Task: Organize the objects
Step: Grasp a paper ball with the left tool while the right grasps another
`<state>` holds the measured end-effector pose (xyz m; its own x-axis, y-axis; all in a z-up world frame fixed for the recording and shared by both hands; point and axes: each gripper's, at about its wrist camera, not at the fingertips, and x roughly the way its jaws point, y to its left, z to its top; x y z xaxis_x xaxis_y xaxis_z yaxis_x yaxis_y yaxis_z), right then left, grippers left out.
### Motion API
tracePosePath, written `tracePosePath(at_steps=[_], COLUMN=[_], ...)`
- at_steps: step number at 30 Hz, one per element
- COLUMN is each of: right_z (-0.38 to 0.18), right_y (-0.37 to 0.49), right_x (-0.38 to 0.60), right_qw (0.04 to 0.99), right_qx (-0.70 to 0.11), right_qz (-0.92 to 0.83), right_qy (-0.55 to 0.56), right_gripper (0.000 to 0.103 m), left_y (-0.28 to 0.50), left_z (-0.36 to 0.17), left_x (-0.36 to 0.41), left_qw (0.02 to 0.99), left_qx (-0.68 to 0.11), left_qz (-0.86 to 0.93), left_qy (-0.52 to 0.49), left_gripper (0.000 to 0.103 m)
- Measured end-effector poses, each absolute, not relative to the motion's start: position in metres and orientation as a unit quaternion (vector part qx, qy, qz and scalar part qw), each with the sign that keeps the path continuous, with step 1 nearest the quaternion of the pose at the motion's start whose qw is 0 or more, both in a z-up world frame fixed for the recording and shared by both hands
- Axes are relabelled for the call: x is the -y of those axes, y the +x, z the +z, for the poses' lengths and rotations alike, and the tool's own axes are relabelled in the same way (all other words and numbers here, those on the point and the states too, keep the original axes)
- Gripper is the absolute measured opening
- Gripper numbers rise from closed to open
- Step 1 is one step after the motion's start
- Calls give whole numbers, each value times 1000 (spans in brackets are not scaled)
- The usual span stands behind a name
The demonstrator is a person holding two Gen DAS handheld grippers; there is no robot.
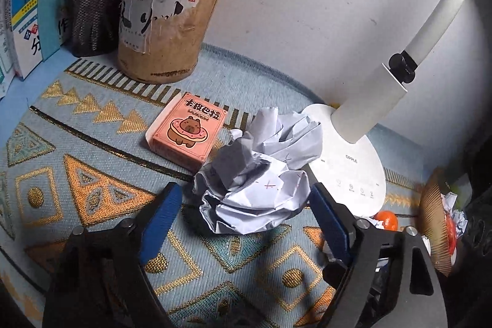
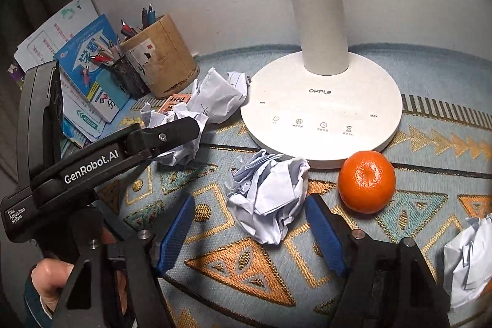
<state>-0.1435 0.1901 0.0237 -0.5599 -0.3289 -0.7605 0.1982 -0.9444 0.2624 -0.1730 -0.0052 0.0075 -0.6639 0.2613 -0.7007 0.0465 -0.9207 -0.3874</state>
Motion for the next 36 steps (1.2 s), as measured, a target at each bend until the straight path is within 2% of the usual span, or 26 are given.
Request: tracePosePath(at_steps=[1, 2, 4, 9, 19, 23, 29, 36], right_z=[25, 25, 29, 46, 69, 56, 31, 31], right_y=[-144, -143, -138, -112, 7, 30, 40, 39], right_x=[-189, -189, -190, -191, -222, -234, -235, -236], right_qw=[146, 148, 154, 176, 186, 173, 143, 135], right_qx=[70, 70, 68, 61, 78, 83, 49, 45], right_qz=[-883, -884, -890, -904, -907, -897, -897, -899], right_qy=[440, 438, 424, 385, 371, 399, 415, 415], right_gripper=[47, 43, 43, 43, 44, 44, 44, 44], left_y=[-171, -168, -164, -128, 0, 15, 19, 24], left_z=[8, 9, 14, 20, 32, 30, 26, 27], left_x=[6, 6, 4, -6, -8, -6, -10, -14], left_qw=[64, 65, 71, 109, 73, 65, 55, 54], left_qx=[194, 192, 182, 190, 142, 144, 134, 121], left_qz=[893, 896, 902, 897, 918, 922, 927, 932], left_qy=[-402, -395, -384, -383, -362, -354, -346, -336], left_gripper=[71, 63, 59, 59, 59, 59, 59, 59])
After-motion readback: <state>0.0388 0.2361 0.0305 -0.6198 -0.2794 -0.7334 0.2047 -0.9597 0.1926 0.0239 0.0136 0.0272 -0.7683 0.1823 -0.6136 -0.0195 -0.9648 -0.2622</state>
